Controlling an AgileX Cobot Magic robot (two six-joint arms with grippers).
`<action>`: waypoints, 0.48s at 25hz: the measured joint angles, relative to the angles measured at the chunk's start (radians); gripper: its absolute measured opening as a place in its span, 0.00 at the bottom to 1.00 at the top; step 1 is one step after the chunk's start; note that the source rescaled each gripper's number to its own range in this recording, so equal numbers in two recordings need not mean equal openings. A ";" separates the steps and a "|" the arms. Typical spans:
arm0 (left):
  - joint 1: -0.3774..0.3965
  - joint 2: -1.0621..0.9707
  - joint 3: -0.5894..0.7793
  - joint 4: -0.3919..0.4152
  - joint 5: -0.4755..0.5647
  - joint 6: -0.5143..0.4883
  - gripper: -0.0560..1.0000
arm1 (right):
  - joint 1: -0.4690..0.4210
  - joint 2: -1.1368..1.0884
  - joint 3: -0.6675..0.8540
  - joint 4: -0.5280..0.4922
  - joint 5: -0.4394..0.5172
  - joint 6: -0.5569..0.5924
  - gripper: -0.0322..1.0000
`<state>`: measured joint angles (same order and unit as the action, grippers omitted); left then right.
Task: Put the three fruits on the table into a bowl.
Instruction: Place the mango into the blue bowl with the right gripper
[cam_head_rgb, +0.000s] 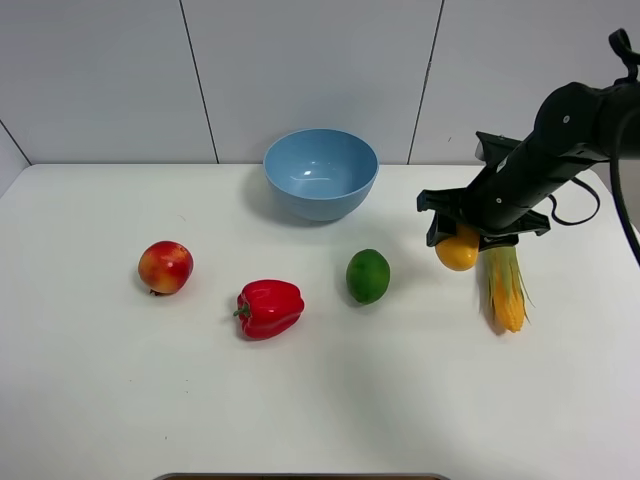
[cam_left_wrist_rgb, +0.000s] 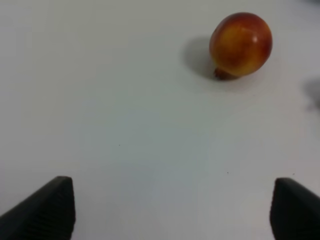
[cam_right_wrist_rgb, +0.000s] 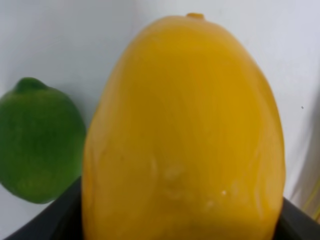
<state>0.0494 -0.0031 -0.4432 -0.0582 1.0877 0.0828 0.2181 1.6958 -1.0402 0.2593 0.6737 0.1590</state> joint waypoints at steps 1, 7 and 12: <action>0.000 0.000 0.000 0.000 0.000 0.000 0.21 | 0.000 -0.005 -0.012 -0.003 0.019 0.000 0.03; 0.000 0.000 0.000 0.000 0.000 0.000 0.21 | 0.000 -0.009 -0.168 -0.026 0.121 -0.011 0.03; 0.000 0.000 0.000 0.000 0.000 0.000 0.21 | 0.000 -0.007 -0.326 -0.026 0.159 -0.026 0.03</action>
<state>0.0494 -0.0031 -0.4432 -0.0582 1.0877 0.0828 0.2181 1.6893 -1.3663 0.2335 0.8330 0.1328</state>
